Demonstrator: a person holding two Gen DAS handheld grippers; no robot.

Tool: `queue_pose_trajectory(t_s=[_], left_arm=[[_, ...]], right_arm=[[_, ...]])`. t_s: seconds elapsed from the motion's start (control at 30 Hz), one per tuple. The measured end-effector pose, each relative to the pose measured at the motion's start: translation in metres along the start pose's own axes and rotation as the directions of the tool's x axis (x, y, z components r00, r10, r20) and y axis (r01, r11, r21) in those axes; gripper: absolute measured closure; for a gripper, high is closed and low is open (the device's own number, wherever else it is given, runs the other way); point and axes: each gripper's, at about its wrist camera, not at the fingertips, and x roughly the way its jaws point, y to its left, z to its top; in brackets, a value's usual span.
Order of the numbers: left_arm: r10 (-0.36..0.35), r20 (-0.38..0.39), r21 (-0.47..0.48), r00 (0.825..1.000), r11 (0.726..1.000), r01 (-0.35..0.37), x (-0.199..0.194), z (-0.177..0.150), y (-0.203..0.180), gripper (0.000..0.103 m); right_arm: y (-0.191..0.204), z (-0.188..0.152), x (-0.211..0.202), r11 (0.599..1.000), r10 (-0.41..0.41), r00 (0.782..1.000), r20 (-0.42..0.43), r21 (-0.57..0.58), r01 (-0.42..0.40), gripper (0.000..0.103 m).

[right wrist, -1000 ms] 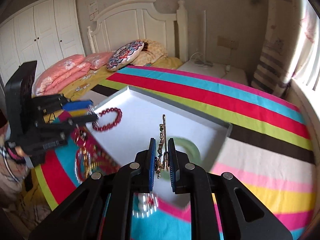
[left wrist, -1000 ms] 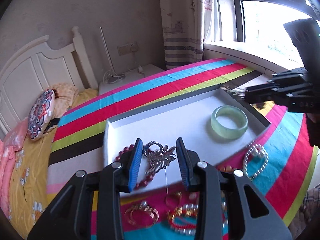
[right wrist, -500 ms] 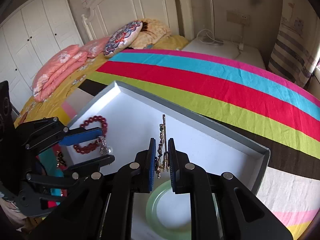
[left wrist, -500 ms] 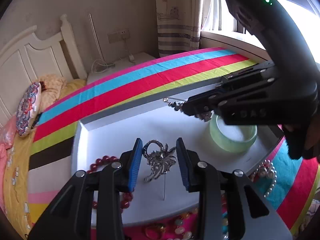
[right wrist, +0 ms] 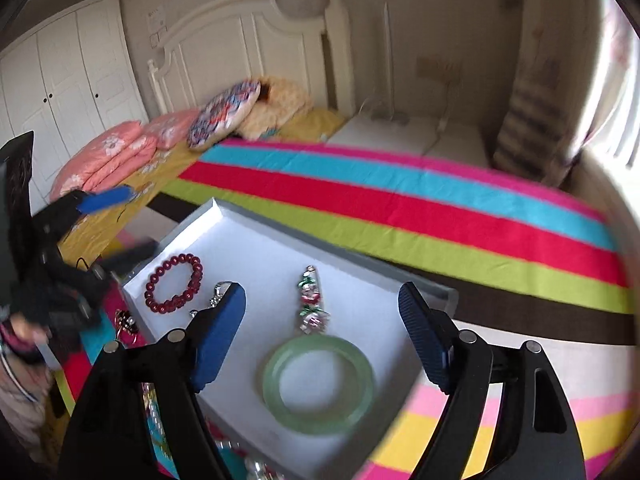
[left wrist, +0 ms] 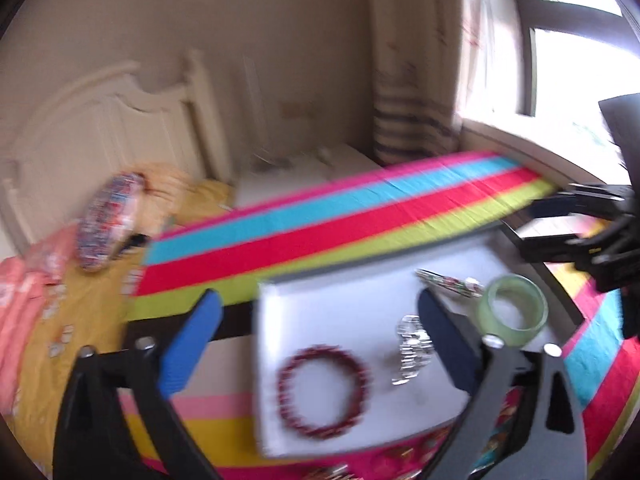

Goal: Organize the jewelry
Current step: 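Withdraw both tools from the box back to the jewelry pile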

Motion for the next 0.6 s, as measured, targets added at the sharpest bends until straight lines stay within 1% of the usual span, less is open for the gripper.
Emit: queue_pose_trajectory(t_s=[0.03, 0.07, 0.1, 0.13, 0.17, 0.2, 0.23, 0.27, 0.3, 0.33, 0.4, 0.47, 0.5, 0.53, 0.6], left_arm=[[0.029, 0.024, -0.016, 0.999, 0.999, -0.029, -0.013, -0.004, 0.01, 0.002], [0.055, 0.039, -0.033, 0.998, 0.998, -0.054, -0.026, -0.009, 0.02, 0.002], [0.073, 0.047, -0.049, 0.996, 0.996, -0.071, -0.034, -0.013, 0.027, 0.002], [0.096, 0.057, -0.074, 0.994, 0.993, -0.092, -0.046, -0.019, 0.034, 0.002], [0.122, 0.068, -0.111, 0.99, 0.987, -0.114, -0.058, -0.028, 0.042, 0.002], [0.131, 0.071, -0.136, 0.989, 0.983, -0.12, -0.067, -0.033, 0.048, 0.002], [0.135, 0.07, -0.161, 0.988, 0.979, -0.123, -0.075, -0.042, 0.052, 0.002], [0.141, 0.062, -0.183, 0.988, 0.975, -0.127, -0.081, -0.051, 0.055, 0.002], [0.14, 0.039, -0.213, 0.989, 0.968, -0.129, -0.085, -0.062, 0.058, 0.002], [0.129, 0.005, -0.243, 0.992, 0.962, -0.124, -0.087, -0.072, 0.06, 0.002], [0.096, -0.055, -0.276, 0.994, 0.955, -0.108, -0.086, -0.091, 0.063, 0.002], [0.091, -0.097, -0.295, 0.991, 0.948, -0.116, -0.081, -0.106, 0.065, 0.002], [0.075, -0.12, -0.311, 0.99, 0.944, -0.11, -0.079, -0.114, 0.066, 0.002], [0.052, -0.139, -0.329, 0.989, 0.94, -0.095, -0.076, -0.122, 0.067, 0.002], [0.036, -0.155, -0.36, 0.987, 0.929, -0.09, -0.074, -0.133, 0.069, 0.003]], right_arm=[[0.0, -0.003, -0.011, 1.0, -0.009, 1.0, 0.028, -0.005, 0.009, 0.023], [0.001, -0.009, -0.029, 1.0, -0.021, 0.997, 0.079, -0.008, 0.022, 0.017], [0.002, -0.015, -0.044, 0.999, -0.032, 0.992, 0.125, -0.006, 0.033, 0.016], [0.004, -0.023, -0.063, 0.999, -0.042, 0.982, 0.184, -0.001, 0.043, 0.016], [0.007, -0.033, -0.081, 0.999, -0.049, 0.967, 0.25, 0.005, 0.049, 0.016], [0.009, -0.041, -0.093, 0.998, -0.059, 0.952, 0.299, 0.012, 0.058, 0.016], [0.01, -0.05, -0.103, 0.997, -0.077, 0.937, 0.34, 0.024, 0.073, 0.016], [0.012, -0.06, -0.109, 0.995, -0.096, 0.929, 0.358, 0.04, 0.088, 0.016], [0.013, -0.07, -0.108, 0.994, -0.111, 0.936, 0.335, 0.055, 0.099, 0.016], [0.012, -0.076, -0.101, 0.992, -0.118, 0.957, 0.265, 0.068, 0.104, 0.016], [0.012, -0.091, -0.087, 0.991, -0.121, 0.979, 0.162, 0.07, 0.111, 0.016], [0.012, -0.108, -0.078, 0.989, -0.137, 0.986, 0.094, 0.075, 0.13, 0.016], [0.013, -0.115, -0.076, 0.99, -0.125, 0.989, 0.08, 0.079, 0.119, 0.016], [0.012, -0.123, -0.073, 0.992, -0.096, 0.994, 0.054, 0.089, 0.091, 0.016], [0.013, -0.133, -0.068, 0.992, -0.079, 0.997, 0.016, 0.097, 0.077, 0.016]])
